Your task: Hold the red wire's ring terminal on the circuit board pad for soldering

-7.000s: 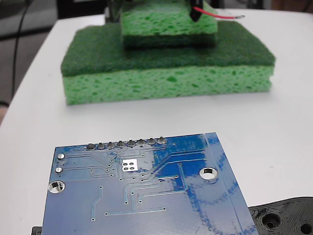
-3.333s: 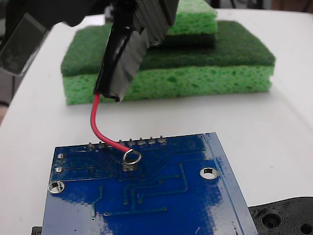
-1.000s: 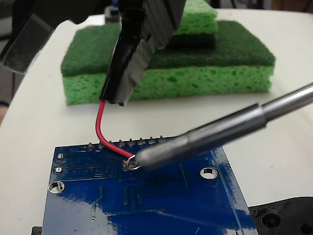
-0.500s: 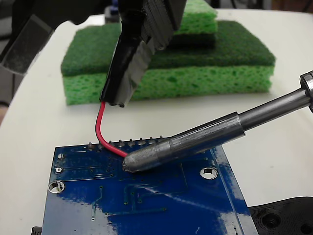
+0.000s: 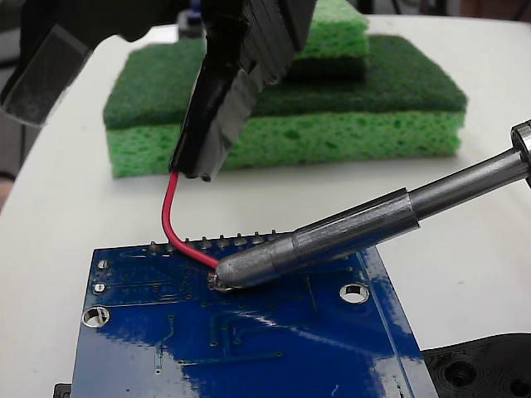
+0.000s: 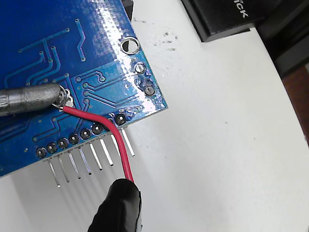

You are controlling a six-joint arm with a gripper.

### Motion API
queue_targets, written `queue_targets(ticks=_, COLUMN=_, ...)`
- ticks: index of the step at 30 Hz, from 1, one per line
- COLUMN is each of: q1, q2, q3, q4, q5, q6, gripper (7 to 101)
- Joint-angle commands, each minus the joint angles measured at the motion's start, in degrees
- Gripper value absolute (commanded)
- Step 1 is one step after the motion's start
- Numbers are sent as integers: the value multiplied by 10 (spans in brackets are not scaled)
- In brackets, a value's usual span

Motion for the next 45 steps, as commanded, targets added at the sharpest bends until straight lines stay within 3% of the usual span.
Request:
queue_targets(ticks=1, q1=0, q2=2, q3=-4, q4=0, q5=6, q6=0, gripper=1003)
queue_targets(ticks=36, q1=-5, q2=55, q3=10, q4=11, q5=2, q6=-16, gripper=1003)
queue_targets(ticks=45, q1=-8, q2=221, q3=155, q4=-47, q5=-69, q6=-54, gripper=1003)
